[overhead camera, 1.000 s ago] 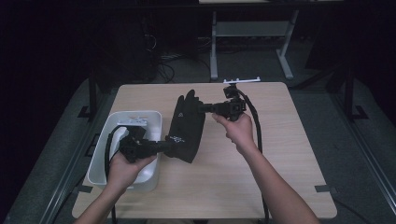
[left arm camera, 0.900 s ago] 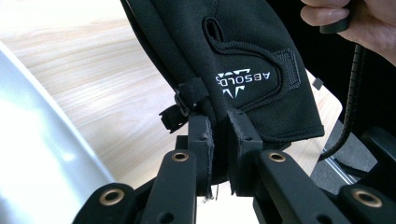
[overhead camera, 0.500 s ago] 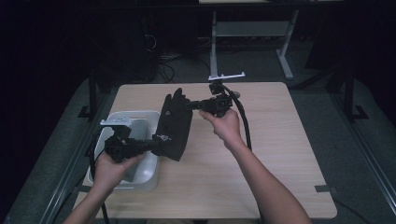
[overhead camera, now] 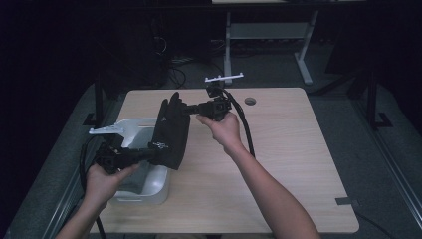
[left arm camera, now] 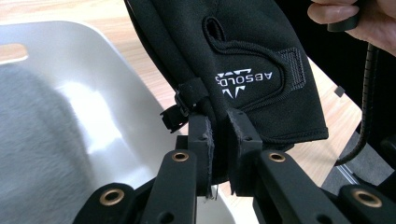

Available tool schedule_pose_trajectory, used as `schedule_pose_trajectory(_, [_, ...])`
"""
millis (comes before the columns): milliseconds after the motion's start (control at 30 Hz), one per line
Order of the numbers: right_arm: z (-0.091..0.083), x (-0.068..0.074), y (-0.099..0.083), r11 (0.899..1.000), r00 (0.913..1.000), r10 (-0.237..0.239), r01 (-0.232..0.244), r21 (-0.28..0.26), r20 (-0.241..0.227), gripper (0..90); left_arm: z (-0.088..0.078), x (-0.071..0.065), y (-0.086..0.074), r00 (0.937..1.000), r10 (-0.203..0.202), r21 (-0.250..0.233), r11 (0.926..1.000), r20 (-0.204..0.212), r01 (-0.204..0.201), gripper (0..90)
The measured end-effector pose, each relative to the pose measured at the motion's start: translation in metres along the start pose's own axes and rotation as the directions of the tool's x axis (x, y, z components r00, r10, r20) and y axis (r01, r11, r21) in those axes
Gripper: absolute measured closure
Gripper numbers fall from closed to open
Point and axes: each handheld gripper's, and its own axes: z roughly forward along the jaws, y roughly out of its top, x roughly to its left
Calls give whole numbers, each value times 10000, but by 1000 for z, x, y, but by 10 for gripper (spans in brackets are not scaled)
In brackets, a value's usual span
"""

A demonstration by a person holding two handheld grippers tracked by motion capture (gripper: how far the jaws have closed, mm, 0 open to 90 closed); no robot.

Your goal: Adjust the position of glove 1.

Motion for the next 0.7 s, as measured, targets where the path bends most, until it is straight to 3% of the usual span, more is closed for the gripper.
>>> schedule_pose_trajectory(700, [48, 21, 13, 9980, 9989, -365, 380, 510, -299, 769, -31, 26, -16, 9977, -465, -274, 9986, -499, 451, 814])
